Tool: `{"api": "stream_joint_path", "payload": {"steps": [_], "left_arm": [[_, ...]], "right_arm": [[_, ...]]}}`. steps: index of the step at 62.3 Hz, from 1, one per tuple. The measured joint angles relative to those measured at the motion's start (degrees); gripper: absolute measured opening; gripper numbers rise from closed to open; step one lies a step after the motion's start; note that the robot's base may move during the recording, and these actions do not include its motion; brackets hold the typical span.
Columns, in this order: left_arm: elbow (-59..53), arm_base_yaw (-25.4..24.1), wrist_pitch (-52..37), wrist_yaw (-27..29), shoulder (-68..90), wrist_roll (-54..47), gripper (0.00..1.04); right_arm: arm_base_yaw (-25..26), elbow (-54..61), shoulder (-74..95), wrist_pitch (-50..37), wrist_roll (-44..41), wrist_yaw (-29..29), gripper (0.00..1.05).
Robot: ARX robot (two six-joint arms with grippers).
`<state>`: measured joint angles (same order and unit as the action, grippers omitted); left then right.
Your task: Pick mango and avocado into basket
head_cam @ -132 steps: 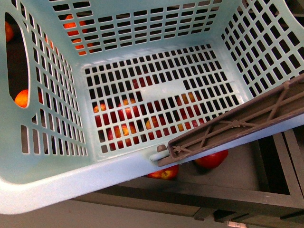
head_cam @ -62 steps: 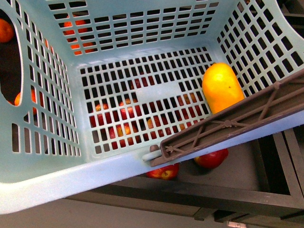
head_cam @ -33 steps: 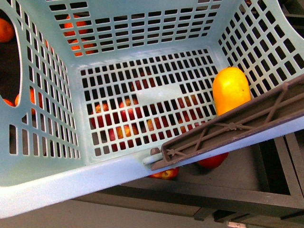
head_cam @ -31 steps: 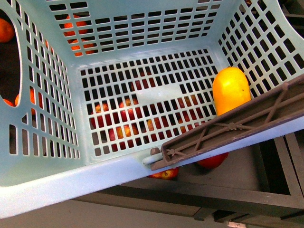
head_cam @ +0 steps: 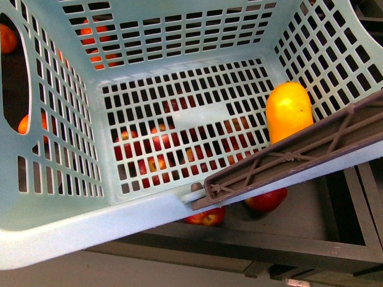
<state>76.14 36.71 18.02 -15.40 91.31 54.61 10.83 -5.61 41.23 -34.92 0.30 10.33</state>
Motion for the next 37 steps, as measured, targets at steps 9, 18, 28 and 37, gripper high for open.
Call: {"api": "stream_joint_path", "payload": {"steps": [9,18,28,37], "left_arm": [[0.00,0.00,0.00,-0.09,0.00,0.07,0.15],[0.00,0.00,0.00,0.00,0.00,0.02,0.15],[0.00,0.02,0.00,-0.09,0.00,0.04,0.15],[0.00,0.04,0.00,-0.13,0.00,0.07,0.15]], "right_arm": [[-2.27,1.53,-4.42,2.80,0.00,-2.21,0.02],[-4.31,2.73,-8.87,6.03,0.00,-4.07,0.02],[-10.38,4.61,-11.72,5.68,-0.13,-9.94,0.16],[-10.51,4.61,-11.72,5.64,-0.13,-10.14,0.41]]}}
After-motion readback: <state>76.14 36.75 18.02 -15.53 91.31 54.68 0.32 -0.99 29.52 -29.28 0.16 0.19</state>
